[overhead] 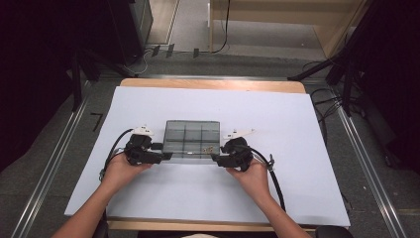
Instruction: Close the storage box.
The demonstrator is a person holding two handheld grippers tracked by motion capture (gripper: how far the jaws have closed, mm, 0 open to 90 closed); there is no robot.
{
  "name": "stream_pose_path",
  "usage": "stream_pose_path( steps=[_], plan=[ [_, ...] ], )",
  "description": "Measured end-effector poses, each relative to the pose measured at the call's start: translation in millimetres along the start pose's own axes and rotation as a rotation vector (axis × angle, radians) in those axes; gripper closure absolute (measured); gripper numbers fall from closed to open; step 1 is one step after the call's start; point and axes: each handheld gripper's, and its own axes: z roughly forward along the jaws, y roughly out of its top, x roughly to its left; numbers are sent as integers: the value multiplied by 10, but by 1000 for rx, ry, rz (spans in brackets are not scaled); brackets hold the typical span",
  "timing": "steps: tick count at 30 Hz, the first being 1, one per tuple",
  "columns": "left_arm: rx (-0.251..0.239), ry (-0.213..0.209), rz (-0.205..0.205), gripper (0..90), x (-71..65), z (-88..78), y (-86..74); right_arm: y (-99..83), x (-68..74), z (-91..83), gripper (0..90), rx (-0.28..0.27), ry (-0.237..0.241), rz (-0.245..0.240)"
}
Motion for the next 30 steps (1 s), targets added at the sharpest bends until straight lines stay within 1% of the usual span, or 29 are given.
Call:
stream_pose_path(
  steps=[5, 8, 11, 13, 15, 18, 23, 30],
  plan=[
    [-1, 2, 1, 402, -5, 7, -1, 0, -9, 0, 524, -1, -6, -1],
    [9, -1, -1, 392, -4, 18, -5, -6, 2, 2, 521, 7, -8, -4],
    [7, -3, 1, 394, -1, 16, -10, -11, 3, 4, 523, 7, -5, 6],
    [7, -5, -3, 395, 5, 15, -13, -16, 2, 7, 523, 10, -1, 9],
    [8, -5, -5, 393, 6, 14, -13, -22, 4, 17, 527, 21, -5, 1],
    [11, -7, -19, 379, 8, 14, -12, -24, 9, 19, 525, 25, -6, -8],
    [-2, -15, -37, 353, 6, -19, -4, -11, 11, -33, 515, 12, 4, -2],
    [-1, -6, -25, 349, -19, -79, 17, 11, 3, -107, 495, -6, 11, -11]
  ],
)
